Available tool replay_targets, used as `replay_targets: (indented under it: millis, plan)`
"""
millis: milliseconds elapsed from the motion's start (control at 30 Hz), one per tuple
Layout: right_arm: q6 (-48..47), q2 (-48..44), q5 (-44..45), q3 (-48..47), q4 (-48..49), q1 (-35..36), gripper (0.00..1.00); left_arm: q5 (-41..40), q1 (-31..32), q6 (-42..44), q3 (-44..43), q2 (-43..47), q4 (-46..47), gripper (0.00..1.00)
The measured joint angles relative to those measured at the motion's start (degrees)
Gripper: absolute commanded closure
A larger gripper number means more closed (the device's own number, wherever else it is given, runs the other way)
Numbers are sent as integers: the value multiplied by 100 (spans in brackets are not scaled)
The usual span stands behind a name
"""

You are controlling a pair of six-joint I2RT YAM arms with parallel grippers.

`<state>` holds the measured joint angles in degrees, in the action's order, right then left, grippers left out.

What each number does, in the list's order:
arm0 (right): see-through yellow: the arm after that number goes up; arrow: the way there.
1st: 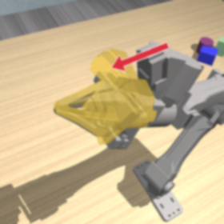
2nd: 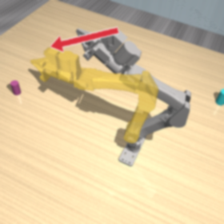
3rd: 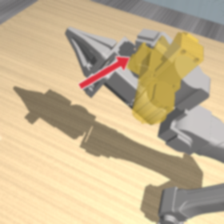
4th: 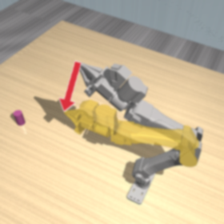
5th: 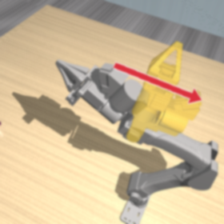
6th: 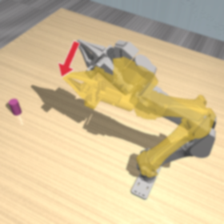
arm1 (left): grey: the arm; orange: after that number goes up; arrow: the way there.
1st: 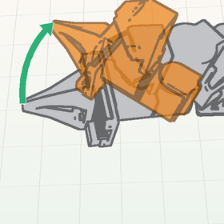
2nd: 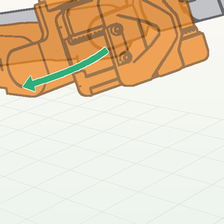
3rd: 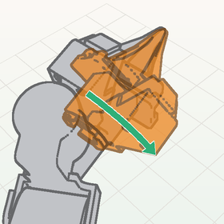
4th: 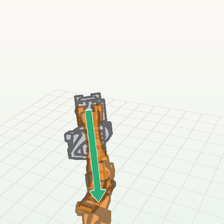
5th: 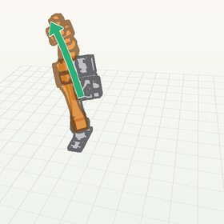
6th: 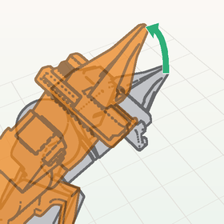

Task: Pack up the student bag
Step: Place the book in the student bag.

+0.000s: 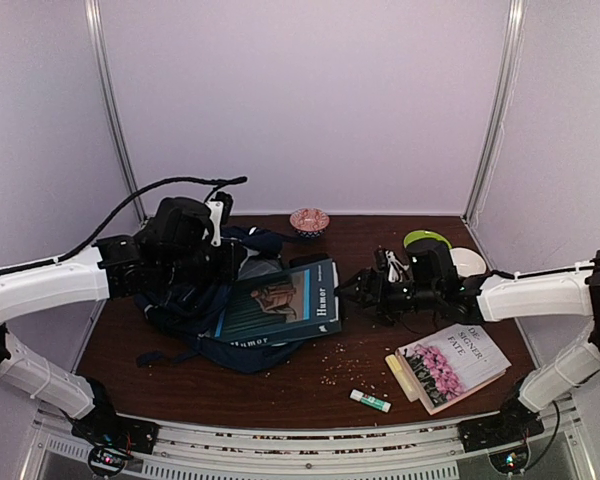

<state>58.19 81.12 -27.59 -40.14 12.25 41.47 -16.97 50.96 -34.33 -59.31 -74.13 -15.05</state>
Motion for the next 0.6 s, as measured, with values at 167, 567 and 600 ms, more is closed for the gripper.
replay_targets:
  millis: [167,567,600]
  plan:
    - [-177,601,-605,-649,142,-448,10,83,0,63,42,33,-2,100]
    - [-1209,1937,-1143,-2669,-1086,-723,15,166,0,190,46,37,-33,100]
    - [-1300,1982,-1147,-2715,-1239,-723,17,173,0,201,46,46,-50,100]
